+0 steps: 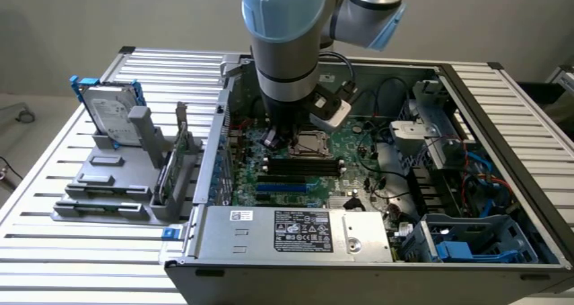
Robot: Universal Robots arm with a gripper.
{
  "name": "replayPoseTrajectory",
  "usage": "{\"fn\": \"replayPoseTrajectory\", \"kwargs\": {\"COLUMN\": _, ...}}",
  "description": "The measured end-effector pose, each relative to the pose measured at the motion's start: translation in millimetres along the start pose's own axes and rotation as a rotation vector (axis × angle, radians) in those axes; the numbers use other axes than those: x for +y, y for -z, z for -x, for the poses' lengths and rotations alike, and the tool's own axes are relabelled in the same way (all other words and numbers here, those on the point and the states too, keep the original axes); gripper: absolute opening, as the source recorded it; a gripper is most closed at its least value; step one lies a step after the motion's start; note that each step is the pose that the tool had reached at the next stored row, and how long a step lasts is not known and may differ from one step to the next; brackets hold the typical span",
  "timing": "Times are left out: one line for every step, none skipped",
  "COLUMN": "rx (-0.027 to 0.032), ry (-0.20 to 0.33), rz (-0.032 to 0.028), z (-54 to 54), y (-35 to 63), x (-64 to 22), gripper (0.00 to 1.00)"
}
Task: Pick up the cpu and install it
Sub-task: 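Install the first cpu locking lever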
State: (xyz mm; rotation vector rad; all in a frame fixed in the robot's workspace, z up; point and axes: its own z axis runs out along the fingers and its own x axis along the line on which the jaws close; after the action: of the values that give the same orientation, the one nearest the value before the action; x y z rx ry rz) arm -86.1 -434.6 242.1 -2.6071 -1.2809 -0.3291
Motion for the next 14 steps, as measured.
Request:
{"fn": "replayPoseTrajectory", "kwargs": {"rx": 0.001, "ry": 0.001, "rz": 0.0014, "z": 0.1, "y": -1.1, "x": -0.1, "gripper": 0.11}}
{"fn": "replayPoseTrajectory", "kwargs": {"rx": 0.002, "ry": 0.001, "rz": 0.0026, "z": -0.1, "y": -2.1, "x": -0.4, "gripper": 0.11}}
{"fn": "replayPoseTrajectory", "kwargs": {"rx": 0.0022, "ry": 0.001, "rz": 0.0028, "z": -0.2, "y": -2.8, "x": -0.8, "gripper": 0.11}}
{"fn": "replayPoseTrajectory", "kwargs": {"rx": 0.0024, "ry": 0.001, "rz": 0.0029, "z": -0.1, "y": -3.4, "x": -1.4, "gripper": 0.11}}
{"fn": "replayPoseTrajectory", "kwargs": {"rx": 0.0024, "ry": 0.001, "rz": 0.003, "z": 0.1, "y": -3.8, "x": -2.1, "gripper": 0.11}}
{"fn": "replayPoseTrajectory", "kwargs": {"rx": 0.0023, "ry": 0.001, "rz": 0.003, "z": 0.3, "y": -4.2, "x": -2.6, "gripper": 0.11}}
{"fn": "replayPoseTrajectory", "kwargs": {"rx": 0.0024, "ry": 0.001, "rz": 0.003, "z": 0.7, "y": -4.7, "x": -3.2, "gripper": 0.11}}
{"fn": "replayPoseTrajectory", "kwargs": {"rx": 0.0023, "ry": 0.001, "rz": 0.0029, "z": 1.0, "y": -5.3, "x": -3.6, "gripper": 0.11}}
{"fn": "replayPoseTrajectory", "kwargs": {"rx": 0.0023, "ry": 0.001, "rz": 0.0029, "z": 1.2, "y": -5.8, "x": -3.9, "gripper": 0.11}}
{"fn": "replayPoseTrajectory", "kwargs": {"rx": 0.0023, "ry": 0.001, "rz": 0.0029, "z": 1.3, "y": -6.4, "x": -4.0, "gripper": 0.11}}
{"fn": "replayPoseTrajectory", "kwargs": {"rx": 0.0023, "ry": 0.001, "rz": 0.0029, "z": 1.5, "y": -7.4, "x": -4.2, "gripper": 0.11}}
{"fn": "replayPoseTrajectory", "kwargs": {"rx": 0.0023, "ry": 0.001, "rz": 0.0029, "z": 1.7, "y": -8.6, "x": -4.3, "gripper": 0.11}}
{"fn": "replayPoseTrajectory", "kwargs": {"rx": 0.0024, "ry": 0.001, "rz": 0.003, "z": 2.0, "y": -10.0, "x": -4.4, "gripper": 0.11}}
{"fn": "replayPoseTrajectory", "kwargs": {"rx": 0.0023, "ry": 0.001, "rz": 0.003, "z": 2.4, "y": -11.6, "x": -4.6, "gripper": 0.11}}
